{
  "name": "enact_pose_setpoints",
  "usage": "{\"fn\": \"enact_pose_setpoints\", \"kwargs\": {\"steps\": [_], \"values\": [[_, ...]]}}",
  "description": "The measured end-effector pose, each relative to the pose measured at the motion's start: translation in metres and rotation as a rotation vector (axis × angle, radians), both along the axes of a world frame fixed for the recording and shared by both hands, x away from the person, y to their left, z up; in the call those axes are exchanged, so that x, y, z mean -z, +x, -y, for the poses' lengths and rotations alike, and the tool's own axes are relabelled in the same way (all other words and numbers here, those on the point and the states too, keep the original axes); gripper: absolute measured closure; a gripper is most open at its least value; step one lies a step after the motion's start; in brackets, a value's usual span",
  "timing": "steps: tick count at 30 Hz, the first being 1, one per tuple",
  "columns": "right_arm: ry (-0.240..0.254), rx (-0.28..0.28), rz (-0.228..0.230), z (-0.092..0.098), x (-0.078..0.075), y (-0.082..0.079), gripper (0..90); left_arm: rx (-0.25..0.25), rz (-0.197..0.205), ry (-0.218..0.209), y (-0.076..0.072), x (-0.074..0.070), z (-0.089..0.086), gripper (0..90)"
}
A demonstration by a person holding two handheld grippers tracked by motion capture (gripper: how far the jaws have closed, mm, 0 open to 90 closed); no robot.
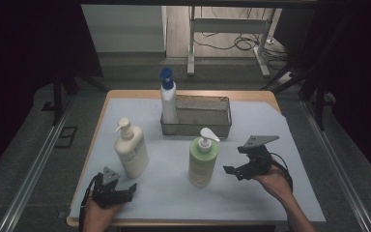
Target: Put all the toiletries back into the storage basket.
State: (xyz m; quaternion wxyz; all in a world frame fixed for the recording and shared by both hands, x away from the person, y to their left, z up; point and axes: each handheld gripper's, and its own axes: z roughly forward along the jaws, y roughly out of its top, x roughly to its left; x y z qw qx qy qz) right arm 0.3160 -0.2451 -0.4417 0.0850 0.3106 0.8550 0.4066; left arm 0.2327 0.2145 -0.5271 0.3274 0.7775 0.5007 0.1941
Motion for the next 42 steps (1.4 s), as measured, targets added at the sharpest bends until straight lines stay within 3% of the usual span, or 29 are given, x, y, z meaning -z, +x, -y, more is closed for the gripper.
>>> {"fn": "enact_pose_setpoints", "kwargs": {"steps": [8, 17, 31, 42], "values": [[0.004, -0.074, 0.016, -0.016, -0.008, -0.016, 2.5, 0.003, 0.002, 0.003, 0.000, 0.000, 0.000, 12.1], [0.017, -0.128, 0.039, -0.040, -0.014, -0.023, 7.2, 0.002, 0.003, 0.002, 0.000, 0.000, 0.000, 12.1], [-0.008, -0.145, 0.089, -0.071, -0.014, -0.018, 10.6, 0.002, 0.004, 0.000, 0.000, 0.000, 0.000, 12.1], [-0.005, -0.140, 0.091, -0.085, -0.013, -0.010, 9.5, 0.002, 0.003, 0.000, 0.000, 0.000, 0.000, 12.1]]}}
